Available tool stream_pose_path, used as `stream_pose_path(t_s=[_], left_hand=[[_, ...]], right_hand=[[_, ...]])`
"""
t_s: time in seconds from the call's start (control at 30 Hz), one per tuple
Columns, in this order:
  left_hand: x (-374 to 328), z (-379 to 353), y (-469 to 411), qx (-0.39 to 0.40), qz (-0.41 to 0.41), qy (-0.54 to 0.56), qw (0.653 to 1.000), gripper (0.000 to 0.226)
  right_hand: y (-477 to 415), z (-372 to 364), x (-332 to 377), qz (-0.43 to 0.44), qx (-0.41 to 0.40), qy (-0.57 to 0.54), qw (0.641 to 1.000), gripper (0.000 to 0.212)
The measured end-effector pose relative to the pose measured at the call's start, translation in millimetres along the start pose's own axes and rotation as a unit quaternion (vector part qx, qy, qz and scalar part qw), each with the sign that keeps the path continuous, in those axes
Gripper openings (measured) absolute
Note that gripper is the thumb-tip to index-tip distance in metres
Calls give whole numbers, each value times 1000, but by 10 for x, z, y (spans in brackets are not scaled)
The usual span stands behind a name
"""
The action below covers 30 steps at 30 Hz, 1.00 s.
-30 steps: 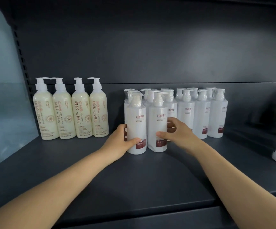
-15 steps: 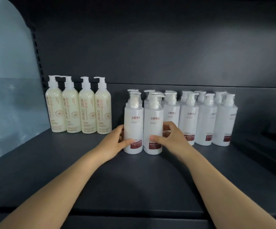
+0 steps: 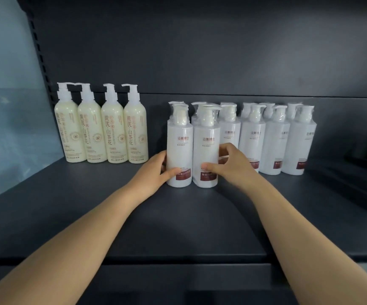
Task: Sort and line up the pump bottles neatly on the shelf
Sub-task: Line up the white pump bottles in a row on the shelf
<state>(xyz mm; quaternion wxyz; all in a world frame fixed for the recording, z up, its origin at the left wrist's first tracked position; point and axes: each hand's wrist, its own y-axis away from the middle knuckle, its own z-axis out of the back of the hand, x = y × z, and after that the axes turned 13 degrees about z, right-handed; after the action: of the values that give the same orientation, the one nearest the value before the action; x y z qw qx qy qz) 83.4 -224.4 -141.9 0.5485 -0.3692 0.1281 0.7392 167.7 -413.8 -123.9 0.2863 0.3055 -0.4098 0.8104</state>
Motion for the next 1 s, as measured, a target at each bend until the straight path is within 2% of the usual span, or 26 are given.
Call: stream_pose_path(t_s=[0.17, 0.3, 0.43, 0.57, 0.63, 0.73, 1.0], left_hand=[[-18, 42, 0, 34, 30, 17, 999, 57], [-85, 143, 74, 19, 33, -139, 990, 43], [-215, 323, 315, 5, -8, -382, 924, 39], [-444, 470, 612, 27, -35, -501, 865, 35], [-629, 532, 779, 39, -35, -525, 850, 34], [-970, 553, 1023, 26, -48, -533, 845, 33], [-2162, 50, 1570, -33, -66, -481, 873, 36]], right_hand=[[42, 5, 62, -8, 12, 26, 1000, 58], [128, 116, 158, -37, 94, 135, 986, 59], [325, 321, 362, -38, 220, 302, 927, 62], [625, 566, 559, -42, 307, 452, 837, 61], [799, 728, 665, -39, 318, 485, 814, 61], [1027, 1050, 823, -22, 308, 513, 801, 57], [1674, 2276, 1058, 25, 236, 553, 799, 46]])
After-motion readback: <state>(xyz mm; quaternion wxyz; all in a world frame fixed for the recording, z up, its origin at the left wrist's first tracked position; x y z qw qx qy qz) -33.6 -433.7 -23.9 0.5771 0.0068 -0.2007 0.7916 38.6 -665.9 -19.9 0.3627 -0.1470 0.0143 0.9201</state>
